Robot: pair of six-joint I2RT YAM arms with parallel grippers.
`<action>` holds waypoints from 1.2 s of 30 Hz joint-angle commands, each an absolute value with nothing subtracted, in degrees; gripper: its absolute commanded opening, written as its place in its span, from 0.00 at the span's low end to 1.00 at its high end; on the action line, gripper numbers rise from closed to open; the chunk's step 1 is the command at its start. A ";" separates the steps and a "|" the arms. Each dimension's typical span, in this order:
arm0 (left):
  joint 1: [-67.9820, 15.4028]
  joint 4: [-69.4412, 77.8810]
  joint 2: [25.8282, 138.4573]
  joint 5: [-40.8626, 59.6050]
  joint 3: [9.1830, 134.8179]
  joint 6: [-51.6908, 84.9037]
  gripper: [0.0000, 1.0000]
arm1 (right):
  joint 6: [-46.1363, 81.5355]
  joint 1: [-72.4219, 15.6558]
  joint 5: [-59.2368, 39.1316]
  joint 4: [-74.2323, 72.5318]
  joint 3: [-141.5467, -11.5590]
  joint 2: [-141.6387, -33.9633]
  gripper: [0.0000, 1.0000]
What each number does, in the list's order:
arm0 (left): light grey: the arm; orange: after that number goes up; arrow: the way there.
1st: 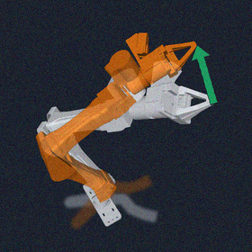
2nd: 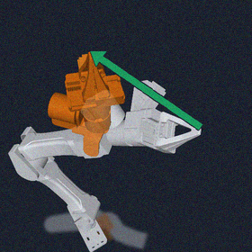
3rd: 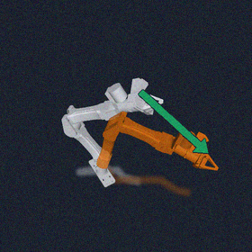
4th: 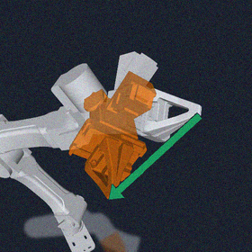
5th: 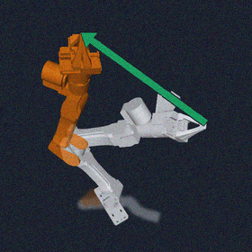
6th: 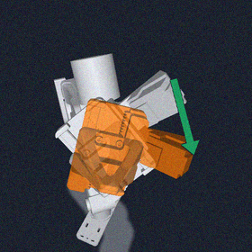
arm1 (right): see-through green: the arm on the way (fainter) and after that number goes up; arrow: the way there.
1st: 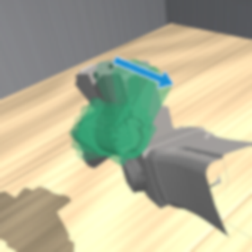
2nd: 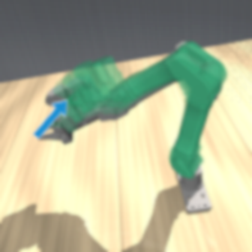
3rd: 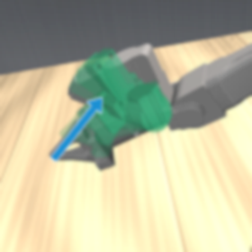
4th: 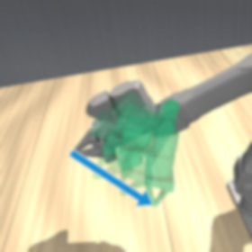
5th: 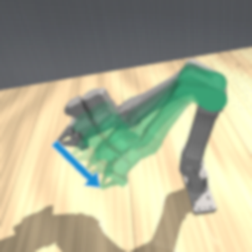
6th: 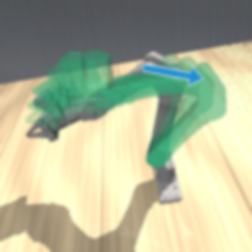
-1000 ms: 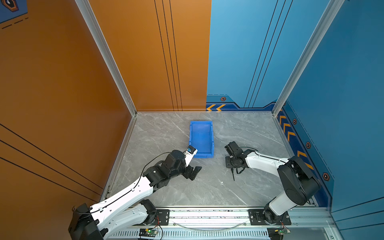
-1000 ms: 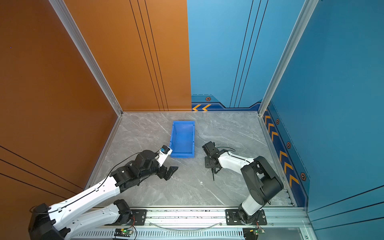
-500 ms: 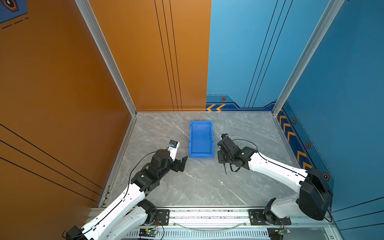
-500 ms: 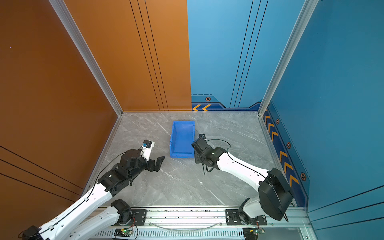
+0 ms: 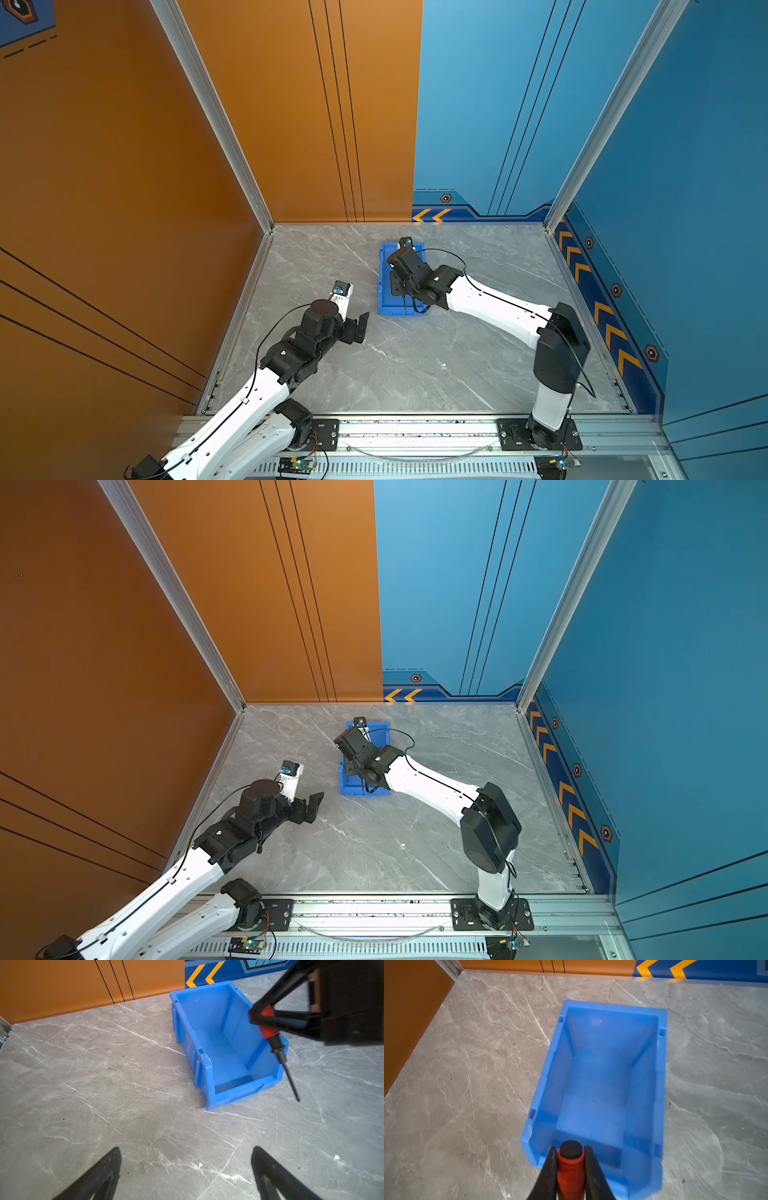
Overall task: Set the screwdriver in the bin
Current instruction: 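Lift the screwdriver with the right gripper and carry it over the blue bin, then lower the screwdriver into the blue bin and open the right gripper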
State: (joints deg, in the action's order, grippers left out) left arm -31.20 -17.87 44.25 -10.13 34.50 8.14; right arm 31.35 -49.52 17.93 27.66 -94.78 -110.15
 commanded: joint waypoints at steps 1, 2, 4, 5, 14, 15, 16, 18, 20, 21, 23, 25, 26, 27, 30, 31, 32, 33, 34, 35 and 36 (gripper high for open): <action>-32.01 -21.71 42.43 -13.26 34.99 9.36 0.98 | 29.63 -47.72 17.58 28.04 -100.37 -114.93 0.00; -32.32 -22.17 41.75 -13.90 34.91 9.43 0.98 | 29.40 -47.26 17.64 28.04 -101.97 -116.45 0.00; -32.81 -22.83 40.88 -14.81 34.77 9.49 0.98 | 29.18 -46.45 17.67 28.04 -105.06 -118.45 0.00; -33.06 -22.86 40.54 -15.15 34.60 9.49 0.98 | 29.23 -45.87 17.47 28.04 -106.19 -120.35 0.00; -33.66 -22.51 41.67 -14.78 34.65 9.14 0.98 | 31.19 -42.25 15.83 28.05 -113.82 -128.72 0.00; -33.66 -22.41 41.59 -14.80 34.62 9.14 0.98 | 31.50 -42.03 15.63 28.08 -114.37 -129.51 0.00; -33.65 -22.23 41.42 -14.82 34.46 9.14 0.98 | 31.64 -41.93 15.58 28.04 -114.88 -130.23 0.00; -33.66 -21.97 41.13 -14.78 34.29 9.14 0.98 | 31.51 -41.77 15.60 28.04 -115.86 -131.46 0.00; -33.66 -21.89 41.10 -14.75 34.30 9.11 0.98 | 31.78 -41.58 15.82 28.04 -116.27 -132.33 0.00; -33.66 -21.82 41.08 -14.71 34.29 9.05 0.98 | 32.17 -41.42 15.84 28.04 -116.28 -132.68 0.00; -33.65 -21.63 41.07 -14.63 34.22 8.97 0.98 | 32.85 -41.19 15.93 28.03 -116.41 -133.68 0.00; -33.64 -21.34 41.13 -14.57 34.16 8.88 0.98 | 32.96 -41.13 16.24 28.04 -116.67 -134.62 0.00; -33.62 -21.14 41.13 -14.52 34.16 8.92 0.98 | 32.87 -41.13 16.18 28.04 -116.87 -135.12 0.00; -33.65 -21.11 41.16 -14.52 34.15 8.88 0.98 | 32.85 -41.13 16.13 28.04 -117.06 -135.57 0.00; -33.65 -21.01 41.13 -14.35 34.02 8.88 0.98 | 32.85 -41.13 16.23 28.04 -117.60 -136.77 0.00; -33.66 -21.01 41.12 -14.29 34.02 8.88 0.98 | 32.90 -41.09 16.35 28.05 -117.68 -137.06 0.00; -33.66 -21.02 40.96 -14.28 34.01 8.88 0.98 | 33.09 -41.07 16.35 28.04 -117.70 -137.43 0.00; -33.75 -20.98 40.96 -14.24 34.04 8.88 0.98 | 33.12 -40.89 16.20 28.04 -117.69 -137.83 0.00; -33.74 -20.92 40.94 -14.17 33.97 8.88 0.98 | 33.13 -40.83 16.01 28.04 -117.69 -138.25 0.00; -33.71 -20.80 40.87 -14.11 33.93 8.88 0.98 | 33.13 -40.78 15.99 28.04 -117.67 -138.64 0.00; -33.74 -20.75 40.96 -13.91 33.95 8.88 0.98 | 33.13 -40.78 15.87 28.05 -117.69 -138.90 0.01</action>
